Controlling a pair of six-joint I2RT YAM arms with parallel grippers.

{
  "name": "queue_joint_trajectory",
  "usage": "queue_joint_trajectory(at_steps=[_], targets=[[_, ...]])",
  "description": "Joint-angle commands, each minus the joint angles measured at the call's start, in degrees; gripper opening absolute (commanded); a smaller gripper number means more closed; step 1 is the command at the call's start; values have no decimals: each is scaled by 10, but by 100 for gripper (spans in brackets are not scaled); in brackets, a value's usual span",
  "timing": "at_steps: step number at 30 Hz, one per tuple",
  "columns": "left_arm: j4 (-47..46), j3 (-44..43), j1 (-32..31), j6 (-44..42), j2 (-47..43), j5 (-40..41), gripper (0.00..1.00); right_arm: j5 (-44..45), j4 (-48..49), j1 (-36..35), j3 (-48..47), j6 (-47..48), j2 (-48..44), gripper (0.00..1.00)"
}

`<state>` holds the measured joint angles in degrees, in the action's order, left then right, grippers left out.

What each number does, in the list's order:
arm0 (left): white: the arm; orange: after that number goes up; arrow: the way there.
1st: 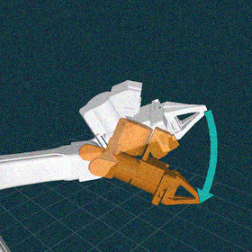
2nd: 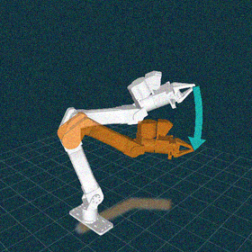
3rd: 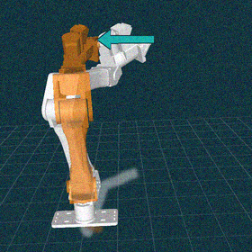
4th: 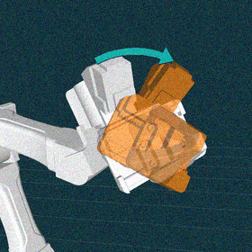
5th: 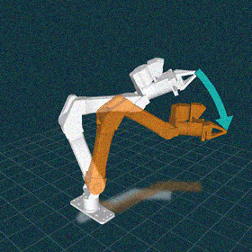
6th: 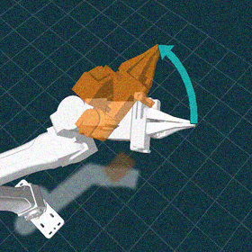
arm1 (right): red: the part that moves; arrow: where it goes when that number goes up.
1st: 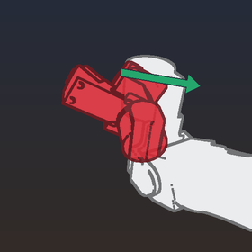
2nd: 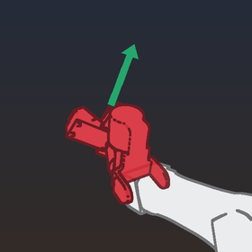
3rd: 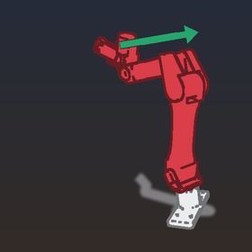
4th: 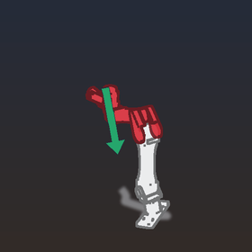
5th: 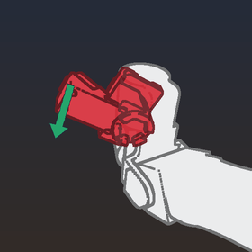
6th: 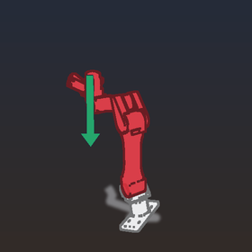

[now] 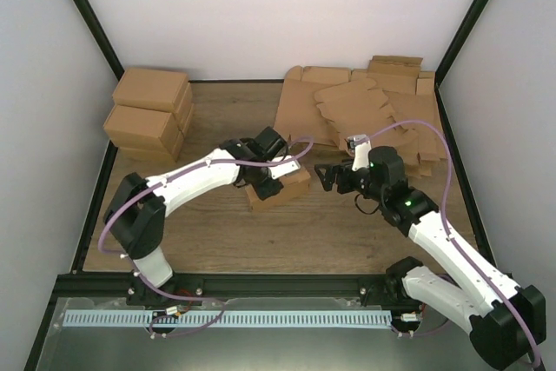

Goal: Fold the paper box

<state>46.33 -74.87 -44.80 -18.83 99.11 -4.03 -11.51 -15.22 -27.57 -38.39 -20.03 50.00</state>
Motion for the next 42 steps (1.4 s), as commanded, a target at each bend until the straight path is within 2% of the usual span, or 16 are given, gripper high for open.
queue_joint_trajectory(at_steps=[1, 7, 13, 16, 20, 24, 29, 34, 40, 42], targets=[[9, 13, -18, -2, -55, 41, 43, 26, -26, -1, -18, -16, 15, 100], [2, 44, -37, 11, -125, 125, 43, 17, -45, 0, -41, -34, 40, 100], [-4, 90, -71, 7, -185, 271, 43, 2, -34, 1, -39, -40, 58, 100], [-17, 98, -75, 9, -225, 313, 43, -10, -24, 1, -35, -44, 60, 100], [-59, 115, -75, -12, -293, 326, 48, -48, -6, 1, -42, -33, 62, 100], [-89, 130, -76, -51, -326, 331, 46, -110, 6, 1, -68, -53, 75, 99], [-111, 156, -76, -83, -337, 372, 41, -118, -73, 1, -167, -159, 147, 100], [-140, 175, -77, -95, -377, 343, 42, -138, -86, 3, -202, -263, 177, 100], [-149, 205, -103, -139, -416, 329, 42, -258, -79, 3, -219, -380, 231, 100], [-150, 218, -115, -153, -418, 340, 42, -272, -94, 3, -236, -403, 251, 100]])
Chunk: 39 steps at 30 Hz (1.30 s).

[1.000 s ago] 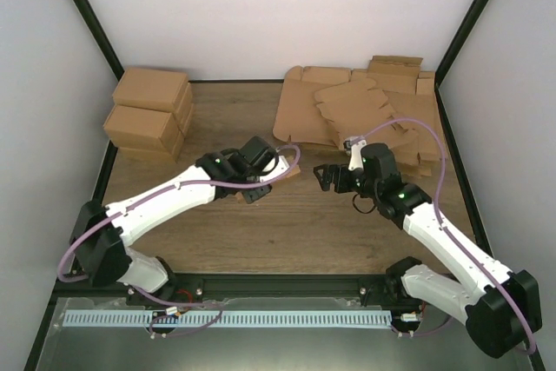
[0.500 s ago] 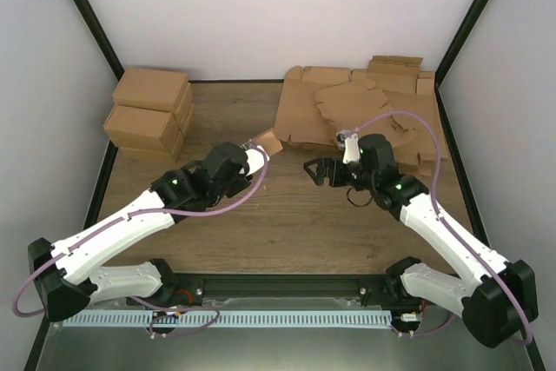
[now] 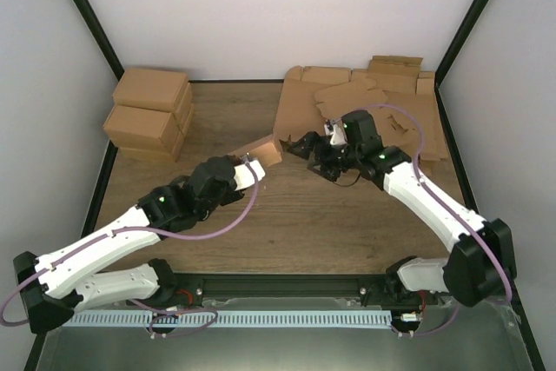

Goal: Fold the paper box

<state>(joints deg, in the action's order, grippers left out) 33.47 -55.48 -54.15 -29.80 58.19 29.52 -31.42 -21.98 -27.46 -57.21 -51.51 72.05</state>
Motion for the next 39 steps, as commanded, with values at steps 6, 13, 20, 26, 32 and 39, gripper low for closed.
queue_joint_trajectory(at_steps=[6, 13, 20, 26, 32, 39], targets=[[-18, 32, -35, -45, -2, 18, 43, -57, 10, 3, -36, -135, 33, 100], [-39, 56, -53, -61, -15, 27, 43, -129, 63, 5, -19, -179, 51, 100], [-49, 69, -56, -58, 6, 33, 45, -123, 83, 4, -6, -189, 49, 100], [-67, 94, -58, -51, 18, 30, 50, -28, -9, 8, -19, -102, 57, 100], [-83, 109, -64, -33, 65, 52, 52, 58, -6, 73, 61, -60, -7, 100], [-15, 111, -94, 65, 124, -19, 100, 91, -1, 100, 91, -35, -59, 100]])
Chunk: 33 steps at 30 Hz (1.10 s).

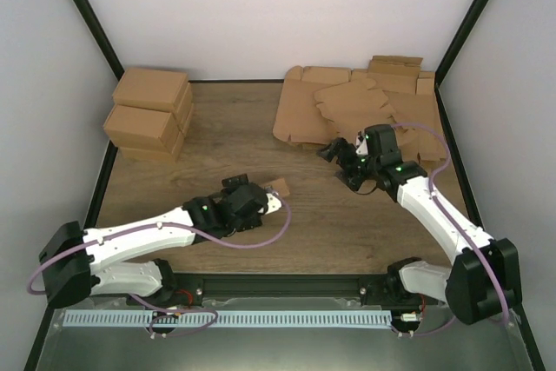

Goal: Fold the paper box

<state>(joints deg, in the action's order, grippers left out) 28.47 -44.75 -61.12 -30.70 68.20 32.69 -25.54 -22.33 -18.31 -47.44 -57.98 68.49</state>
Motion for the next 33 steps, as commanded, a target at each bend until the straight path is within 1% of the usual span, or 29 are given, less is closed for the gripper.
queue_joint_trajectory(at_steps=[1, 6, 10, 14, 15, 17, 18, 21, 22, 24, 25, 26, 28, 29, 30, 32, 33], targets=[[44, 0, -35, 96, 33, -61, 100, 32, 2, 11, -7, 32, -23, 100], [113, -27, -68, 170, 58, -102, 100, 23, -1, 17, -11, 46, -11, 100], [137, -53, -113, 203, 48, -51, 100, 16, 2, 18, -12, 51, 0, 100], [91, -73, -111, 238, 13, 23, 100, 13, 12, 18, -12, 54, 2, 100], [71, -80, -96, 249, 3, 25, 100, 13, 13, 19, -13, 55, 2, 100], [46, -98, -44, 271, -20, -40, 100, 15, 14, 19, -17, 59, 0, 100], [40, -104, -15, 287, -27, -58, 100, 17, 12, 19, -20, 63, -1, 100], [49, -128, 54, 324, -33, -88, 100, 26, 8, 19, -24, 70, -9, 100], [53, -138, 91, 328, -29, -122, 100, 31, 6, 19, -25, 71, -13, 100], [55, -153, 172, 330, -13, -234, 100, 34, 6, 19, -25, 73, -19, 100], [55, -159, 200, 330, 2, -279, 99, 34, 5, 19, -27, 73, -20, 100], [59, -167, 215, 328, 19, -305, 95, 35, 3, 19, -28, 73, -21, 100], [71, -182, 222, 316, 61, -327, 80, 35, 0, 19, -29, 73, -23, 100], [75, -189, 222, 314, 81, -333, 68, 37, -1, 19, -29, 74, -25, 100], [78, -195, 223, 312, 98, -346, 50, 37, -2, 19, -29, 74, -26, 100], [79, -203, 222, 306, 124, -384, 22, 40, -4, 19, -28, 74, -27, 100], [78, -206, 223, 307, 134, -401, 12, 41, -4, 19, -27, 74, -27, 100]])
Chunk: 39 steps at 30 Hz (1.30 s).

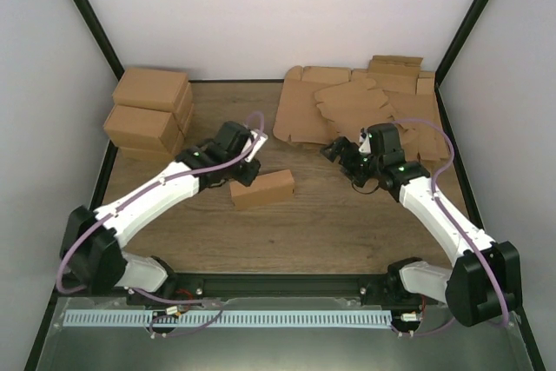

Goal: Fold the paper box

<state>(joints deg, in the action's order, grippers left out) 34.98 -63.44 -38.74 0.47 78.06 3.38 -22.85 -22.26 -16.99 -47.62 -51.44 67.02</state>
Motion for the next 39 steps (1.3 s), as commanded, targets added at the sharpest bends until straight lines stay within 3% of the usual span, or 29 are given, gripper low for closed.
queue_joint_trajectory(at_steps=[1, 13, 24, 30, 39], targets=[[12, -21, -1, -1, 43, -122, 5, 15, -5, 6, -25, 8, -12, 100], [-3, 8, 5, 38, 99, -171, 4, 14, -3, 6, -25, 12, -1, 100], [1, 31, 6, 55, 119, -161, 4, 13, -2, 6, -21, 15, -5, 100], [18, 41, 6, 72, 130, -203, 4, 11, 0, 6, -18, 16, -6, 100], [36, 72, -35, 121, 90, -237, 4, 6, 6, 6, -16, 20, -5, 100]])
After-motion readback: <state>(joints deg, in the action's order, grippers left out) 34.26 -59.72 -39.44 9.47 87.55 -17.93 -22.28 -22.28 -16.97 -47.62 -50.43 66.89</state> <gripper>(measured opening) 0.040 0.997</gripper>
